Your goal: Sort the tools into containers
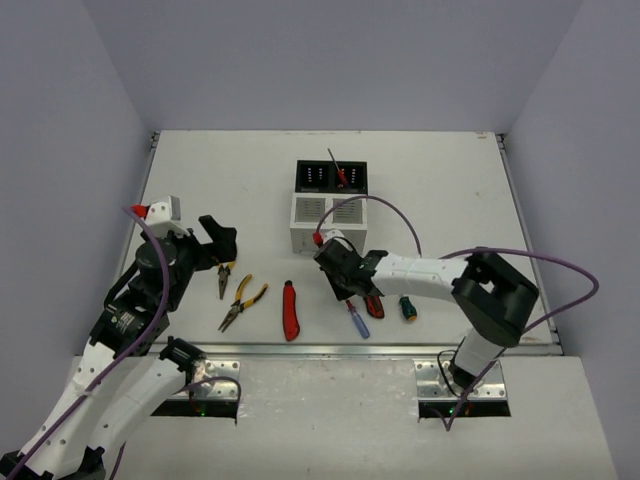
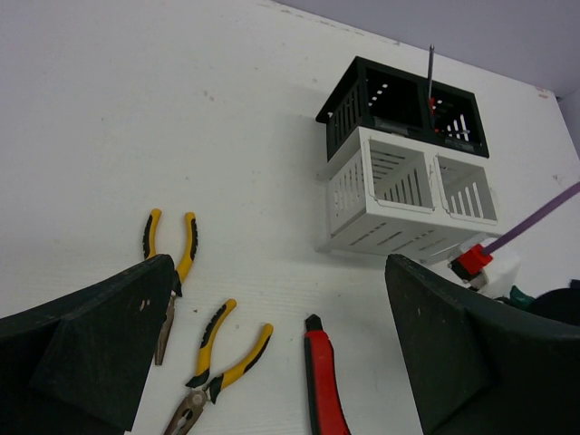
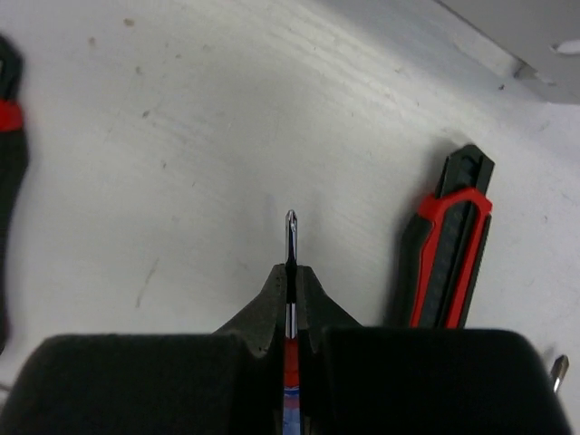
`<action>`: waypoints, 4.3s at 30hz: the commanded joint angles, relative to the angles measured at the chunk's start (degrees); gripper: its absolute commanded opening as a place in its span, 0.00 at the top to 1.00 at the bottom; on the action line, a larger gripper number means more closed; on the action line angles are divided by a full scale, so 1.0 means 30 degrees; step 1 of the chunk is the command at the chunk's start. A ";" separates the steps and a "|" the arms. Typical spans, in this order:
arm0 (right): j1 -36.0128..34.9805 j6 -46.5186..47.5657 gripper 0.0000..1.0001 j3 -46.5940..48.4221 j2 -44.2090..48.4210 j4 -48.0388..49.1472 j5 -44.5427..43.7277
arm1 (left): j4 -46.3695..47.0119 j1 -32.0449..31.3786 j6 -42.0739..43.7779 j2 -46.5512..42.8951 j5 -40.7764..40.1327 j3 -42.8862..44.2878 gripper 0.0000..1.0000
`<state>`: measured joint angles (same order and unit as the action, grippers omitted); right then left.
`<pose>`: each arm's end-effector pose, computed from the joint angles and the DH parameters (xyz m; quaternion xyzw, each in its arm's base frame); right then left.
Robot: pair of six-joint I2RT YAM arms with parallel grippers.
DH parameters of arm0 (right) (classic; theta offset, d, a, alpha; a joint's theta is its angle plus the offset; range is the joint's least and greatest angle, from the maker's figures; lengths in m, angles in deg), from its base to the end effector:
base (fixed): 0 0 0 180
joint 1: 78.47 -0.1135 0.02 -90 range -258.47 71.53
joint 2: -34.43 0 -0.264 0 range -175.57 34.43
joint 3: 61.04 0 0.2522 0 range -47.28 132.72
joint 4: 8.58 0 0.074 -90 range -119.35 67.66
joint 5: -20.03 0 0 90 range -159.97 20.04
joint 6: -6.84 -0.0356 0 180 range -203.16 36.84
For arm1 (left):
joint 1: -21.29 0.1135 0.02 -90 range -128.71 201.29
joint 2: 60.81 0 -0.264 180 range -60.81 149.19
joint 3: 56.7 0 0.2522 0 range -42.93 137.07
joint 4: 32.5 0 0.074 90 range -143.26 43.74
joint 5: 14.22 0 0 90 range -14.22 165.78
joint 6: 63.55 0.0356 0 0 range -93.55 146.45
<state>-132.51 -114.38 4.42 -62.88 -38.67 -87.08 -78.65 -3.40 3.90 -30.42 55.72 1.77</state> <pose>0.1956 0.2518 0.1469 -0.1544 0.9475 0.0562 0.2741 0.1113 -0.0377 0.3324 -0.0874 0.7988 -0.1026 0.5863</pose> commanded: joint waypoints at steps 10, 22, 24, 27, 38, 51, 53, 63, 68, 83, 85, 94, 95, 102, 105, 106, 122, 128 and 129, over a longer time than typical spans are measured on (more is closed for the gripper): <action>0.2772 0.6100 1.00 0.2247 0.9394 0.2457 0.1768 | 0.0764 -0.0150 0.0250 -0.0022 0.0153 0.0312 0.00; 0.9449 1.1996 1.00 0.9871 0.2021 0.9026 0.7201 | 0.0802 -0.0150 0.0277 0.0090 0.0212 0.0302 0.00; 0.9925 1.1361 1.00 0.9160 0.0902 1.1286 0.8894 | 0.0803 -0.0150 0.0279 0.0067 0.0212 0.0275 0.00; 1.0249 1.1485 1.00 0.8549 -0.0432 1.5335 0.9782 | 0.0825 -0.0150 0.0272 0.0013 0.0292 0.0251 0.00; 1.1362 0.8902 1.00 0.5530 -0.2632 2.1267 1.1010 | 0.0979 -0.0150 0.0425 -0.0358 0.0827 0.0214 0.00; 1.1538 0.7759 0.02 0.2254 0.0017 2.1184 0.8383 | 0.1071 -0.0150 0.0484 -0.0517 0.0978 0.0189 0.00; 1.1538 0.7597 0.01 0.3151 0.0915 1.9449 0.8118 | 0.1067 -0.0150 0.0484 -0.0511 0.0925 0.0185 0.00; 1.1538 0.6101 0.01 0.5242 0.5884 0.2197 0.0854 | 0.0717 -0.0150 0.0134 -0.0463 -0.0369 0.0330 0.00; 1.1597 0.7083 0.01 0.2037 0.6882 -0.1397 0.0311 | 0.0633 -0.0150 0.0044 -0.0204 -0.0501 0.0337 0.00; 1.2066 0.9323 0.21 0.0275 0.0697 -0.5115 0.1094 | 0.0745 -0.0150 0.0162 0.0182 0.0055 0.0322 0.00; 1.2066 0.9383 0.33 0.0358 -0.0129 -0.5054 0.1264 | 0.0745 -0.0150 0.0183 0.0160 0.0138 0.0302 0.00; 1.2095 0.8793 0.88 -0.0267 -0.0859 -0.4574 0.1852 | 0.0829 -0.0179 0.0250 0.0244 0.0303 0.0273 0.00; 1.2095 0.8552 0.92 -0.0303 -0.0558 -0.4523 0.1643 | 0.0833 -0.0179 0.0250 0.0241 0.0311 0.0262 0.00; 1.2062 0.6676 1.00 0.0524 0.4427 -0.4297 0.1677 | 0.0862 -0.0179 0.0254 0.0328 0.0325 0.0244 0.00; 1.1933 0.6082 1.00 0.1319 0.7104 -0.2807 0.4337 | 0.0833 -0.0179 0.0279 0.0294 0.0300 0.0273 0.00; 1.1863 0.5988 1.00 0.1368 0.7917 -0.1371 0.6173 | 0.0833 -0.0179 0.0279 0.0270 0.0300 0.0273 0.00; 0.9814 0.5043 1.00 1.2274 -0.2798 0.7427 1.4624 | 0.0862 -0.0200 0.0367 0.0697 0.0329 0.0273 0.00; 0.9154 0.7114 1.00 1.5690 -0.6224 0.5530 1.2001 | 0.0888 -0.0179 0.0396 0.0452 0.0268 0.0247 0.00; 0.9100 0.7210 1.00 1.5678 -0.6335 0.5515 1.1688 | 0.0875 -0.0179 0.0396 0.0478 0.0254 0.0260 0.00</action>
<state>-103.77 -96.10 47.20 -80.40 -20.92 -46.95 -78.23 -3.44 4.73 -28.55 56.52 1.75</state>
